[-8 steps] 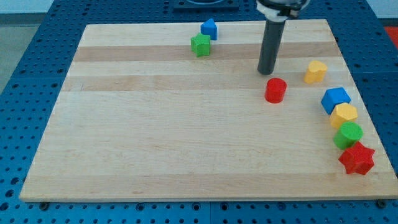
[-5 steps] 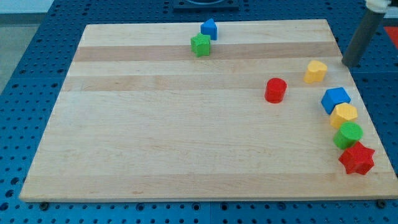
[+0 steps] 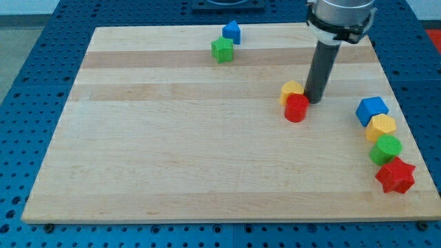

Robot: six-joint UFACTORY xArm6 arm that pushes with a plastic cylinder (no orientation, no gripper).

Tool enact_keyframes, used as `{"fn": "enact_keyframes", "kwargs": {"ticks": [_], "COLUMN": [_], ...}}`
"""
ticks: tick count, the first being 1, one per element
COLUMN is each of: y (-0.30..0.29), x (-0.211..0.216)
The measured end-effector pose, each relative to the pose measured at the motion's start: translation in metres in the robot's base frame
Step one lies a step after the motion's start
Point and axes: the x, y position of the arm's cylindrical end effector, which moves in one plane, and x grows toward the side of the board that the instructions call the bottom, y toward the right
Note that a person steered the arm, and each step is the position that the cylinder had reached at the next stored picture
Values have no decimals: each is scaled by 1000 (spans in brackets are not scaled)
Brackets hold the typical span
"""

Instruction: Move the blue triangle towards center

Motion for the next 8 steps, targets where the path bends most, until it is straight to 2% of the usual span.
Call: {"fn": "enact_keyframes", "kwargs": {"ticks": [4, 6, 7, 8], "y": [-11, -88, -53, 31], "x": [16, -98, -77, -55]}}
